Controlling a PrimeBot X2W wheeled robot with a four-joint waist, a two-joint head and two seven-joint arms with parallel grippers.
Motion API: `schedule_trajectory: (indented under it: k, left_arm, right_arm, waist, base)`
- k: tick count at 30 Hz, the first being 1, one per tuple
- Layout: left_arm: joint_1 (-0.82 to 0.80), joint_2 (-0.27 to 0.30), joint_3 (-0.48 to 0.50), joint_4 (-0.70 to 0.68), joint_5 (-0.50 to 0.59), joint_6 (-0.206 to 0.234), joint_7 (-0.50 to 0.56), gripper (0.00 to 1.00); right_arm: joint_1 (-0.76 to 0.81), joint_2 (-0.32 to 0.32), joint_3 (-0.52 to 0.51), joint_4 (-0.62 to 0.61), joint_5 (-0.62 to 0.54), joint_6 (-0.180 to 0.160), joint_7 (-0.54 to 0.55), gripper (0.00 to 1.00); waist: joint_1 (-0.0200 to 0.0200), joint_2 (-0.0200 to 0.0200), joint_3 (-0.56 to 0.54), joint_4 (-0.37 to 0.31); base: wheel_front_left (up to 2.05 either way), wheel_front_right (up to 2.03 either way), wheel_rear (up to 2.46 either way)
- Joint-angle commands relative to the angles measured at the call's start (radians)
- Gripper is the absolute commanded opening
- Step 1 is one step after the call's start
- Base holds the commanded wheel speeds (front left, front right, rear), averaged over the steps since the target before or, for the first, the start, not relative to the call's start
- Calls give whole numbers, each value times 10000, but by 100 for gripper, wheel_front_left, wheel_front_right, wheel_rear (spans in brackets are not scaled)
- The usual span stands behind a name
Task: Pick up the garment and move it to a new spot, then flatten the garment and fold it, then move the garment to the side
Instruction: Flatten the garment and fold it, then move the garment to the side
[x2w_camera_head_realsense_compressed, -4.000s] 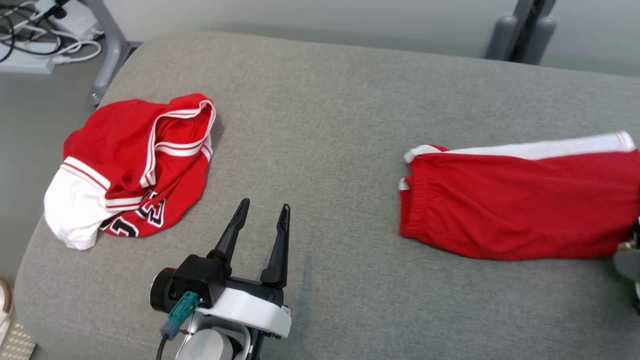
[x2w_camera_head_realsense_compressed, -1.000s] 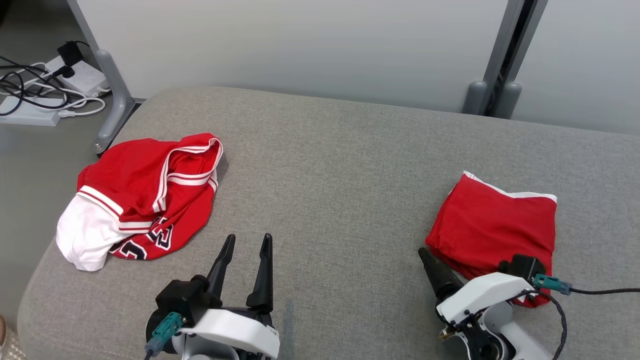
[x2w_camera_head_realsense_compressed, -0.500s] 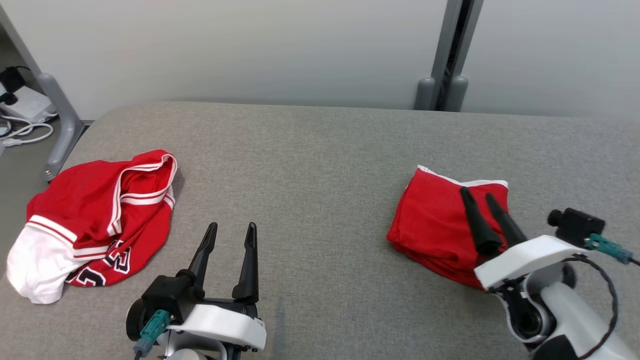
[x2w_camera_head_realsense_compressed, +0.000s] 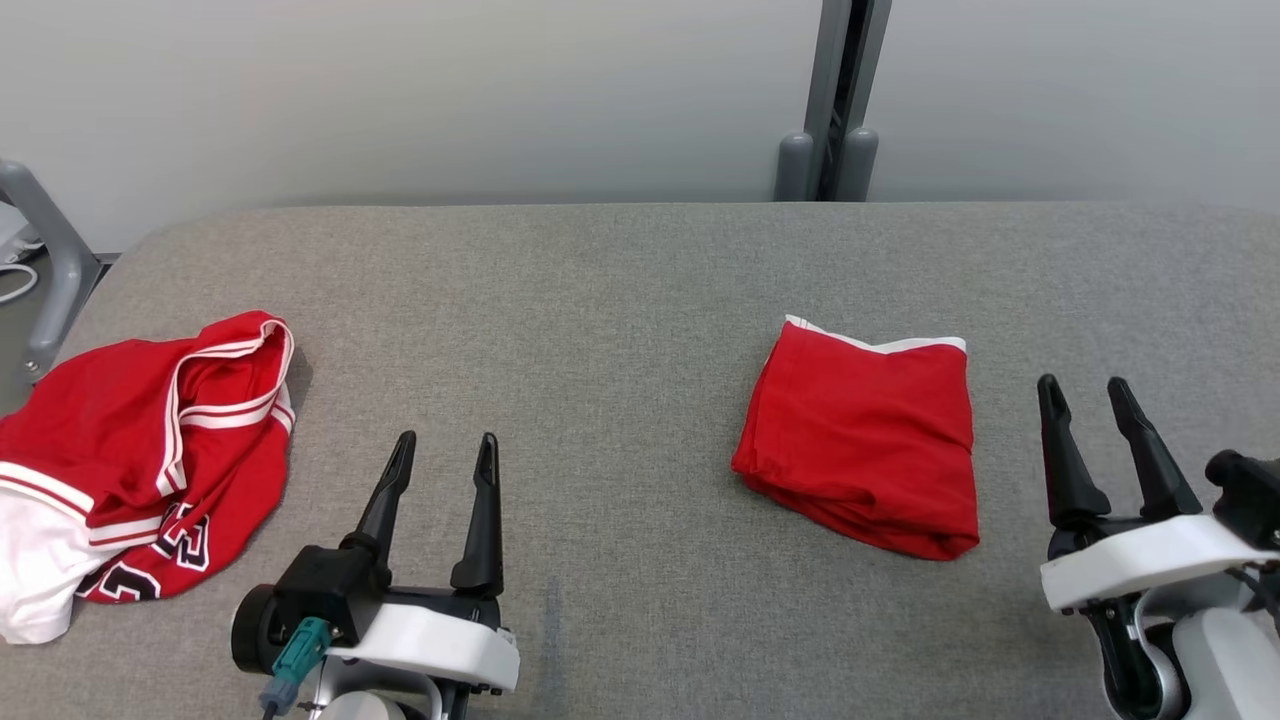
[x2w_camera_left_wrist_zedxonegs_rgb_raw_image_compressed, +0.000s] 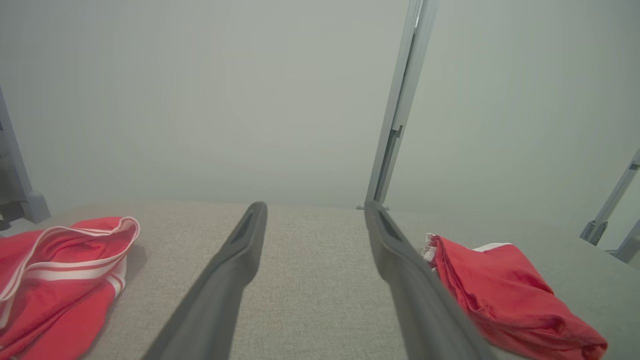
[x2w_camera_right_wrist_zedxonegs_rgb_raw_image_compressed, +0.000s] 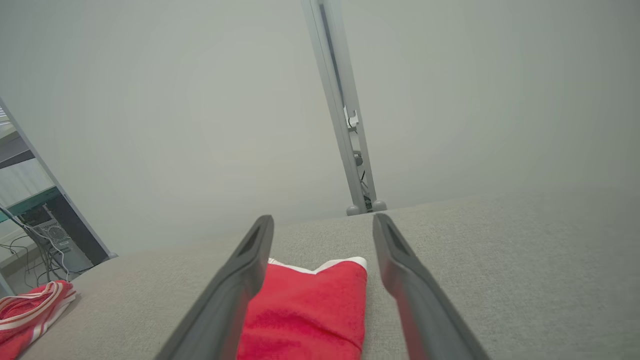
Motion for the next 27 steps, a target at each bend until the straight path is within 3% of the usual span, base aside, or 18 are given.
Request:
schedule_trajectory:
  k: [1, 10, 27]
  left_arm:
    - [98, 33, 25, -73, -7, 48, -42, 100]
    - [224, 38, -158, -88, 24, -24, -42, 100]
    - [-375, 32, -512, 24, 32, -116, -42, 100]
  right_arm:
    - [286, 98, -206, -141, -207, -3, -54, 100]
    - [876, 730, -1111, -303, -760, -2, 411, 100]
    - [-625, 521, -1656, 2089, 1292, -2, 2618, 100]
  waist:
    - [0, -1, 11, -7]
    - [0, -1, 242, 101]
    - [0, -1, 1209, 1146]
  base:
    - [0, 0, 0]
    - [0, 0, 0]
    - [0, 0, 0]
